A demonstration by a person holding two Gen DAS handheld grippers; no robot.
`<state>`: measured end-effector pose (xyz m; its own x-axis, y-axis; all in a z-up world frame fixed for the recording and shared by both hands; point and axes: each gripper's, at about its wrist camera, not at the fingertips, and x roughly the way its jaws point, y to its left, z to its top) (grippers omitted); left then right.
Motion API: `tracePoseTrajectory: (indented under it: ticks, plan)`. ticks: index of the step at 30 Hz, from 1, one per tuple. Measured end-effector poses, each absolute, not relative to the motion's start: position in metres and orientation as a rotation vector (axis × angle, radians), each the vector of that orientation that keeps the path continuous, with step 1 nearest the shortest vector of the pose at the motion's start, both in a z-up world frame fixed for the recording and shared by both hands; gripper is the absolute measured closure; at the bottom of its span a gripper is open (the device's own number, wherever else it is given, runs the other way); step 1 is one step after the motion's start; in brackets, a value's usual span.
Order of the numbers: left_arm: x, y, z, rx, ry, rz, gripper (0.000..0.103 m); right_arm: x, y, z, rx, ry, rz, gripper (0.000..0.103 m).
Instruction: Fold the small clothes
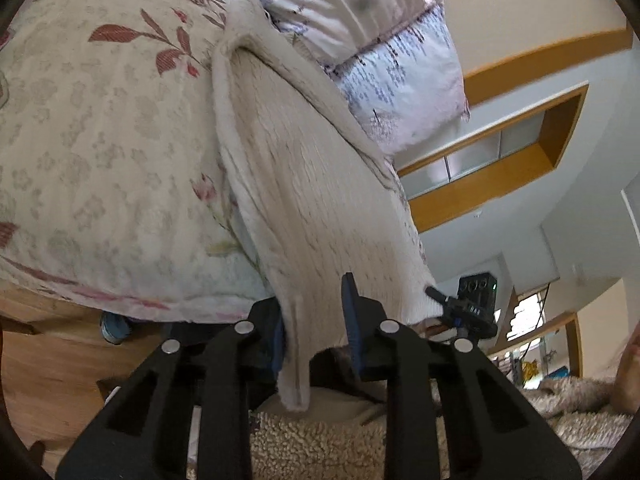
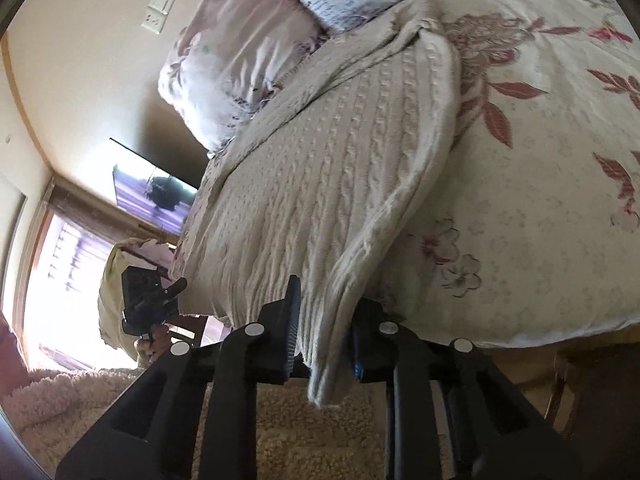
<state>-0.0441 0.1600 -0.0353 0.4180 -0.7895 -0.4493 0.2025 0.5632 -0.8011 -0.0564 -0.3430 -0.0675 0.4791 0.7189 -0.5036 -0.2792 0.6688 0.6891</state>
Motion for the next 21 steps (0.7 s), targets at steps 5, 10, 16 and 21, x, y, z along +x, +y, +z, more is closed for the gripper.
tracePoseTrajectory:
  ticks: [5, 10, 16, 21]
  plan:
    - [-0.042, 0.149, -0.034, -0.678, 0.979, -0.71, 0.096, -0.061, -0.335, -0.052, 0.496, 0.777, 0.622, 0.094]
    - [-0.031, 0.146, -0.01, -0.594, 0.923, -0.679, 0.097, -0.071, -0.338, -0.019, 0.41, 0.562, 0.514, 0.094]
    - [-0.01, 0.155, 0.022, -0.535, 0.819, -0.597, 0.097, -0.077, -0.346, -0.005, 0.382, 0.385, 0.439, 0.094]
    - [0.012, 0.156, 0.049, -0.469, 0.752, -0.525, 0.097, -0.071, -0.345, -0.001, 0.358, 0.313, 0.379, 0.095]
